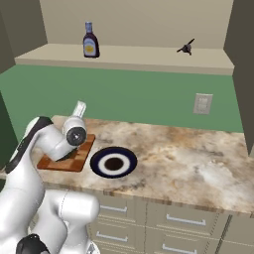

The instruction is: Pick the fish from the plate and place it on the cutting board. Then pick the condiment bottle from the cabinet and place it next to the cutting board.

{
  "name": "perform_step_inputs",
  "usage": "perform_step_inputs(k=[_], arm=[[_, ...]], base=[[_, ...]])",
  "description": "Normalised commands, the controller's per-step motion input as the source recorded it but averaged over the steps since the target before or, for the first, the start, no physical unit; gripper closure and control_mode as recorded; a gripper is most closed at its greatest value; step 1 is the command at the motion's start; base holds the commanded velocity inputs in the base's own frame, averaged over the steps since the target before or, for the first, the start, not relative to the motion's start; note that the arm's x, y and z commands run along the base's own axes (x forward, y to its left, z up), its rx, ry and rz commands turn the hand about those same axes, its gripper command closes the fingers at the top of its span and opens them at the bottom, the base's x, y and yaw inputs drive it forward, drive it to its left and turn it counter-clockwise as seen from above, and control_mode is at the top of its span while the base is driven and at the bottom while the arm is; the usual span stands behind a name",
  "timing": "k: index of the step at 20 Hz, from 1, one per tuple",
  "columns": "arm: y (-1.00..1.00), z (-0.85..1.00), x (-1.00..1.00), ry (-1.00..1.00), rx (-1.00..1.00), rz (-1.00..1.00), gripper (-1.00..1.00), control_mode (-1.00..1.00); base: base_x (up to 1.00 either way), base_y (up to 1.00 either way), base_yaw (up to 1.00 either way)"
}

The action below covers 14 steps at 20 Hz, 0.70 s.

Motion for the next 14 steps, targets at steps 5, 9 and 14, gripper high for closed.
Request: perform_step_inputs(k=[5, 9, 14], arm=[[-0.21, 0.00, 0.18, 0.02, 0.34, 0.00, -1.00, -1.00], [-0.05, 0.00, 0.00, 0.01, 0.24, 0.00, -1.00, -1.00], [0.00, 0.05, -0.01, 0.00, 0.09, 0.00, -1.00, -1.00]], base=[[0.00, 0.00, 0.00], [0.00, 0.00, 0.00], [0.00, 0.00, 0.00]])
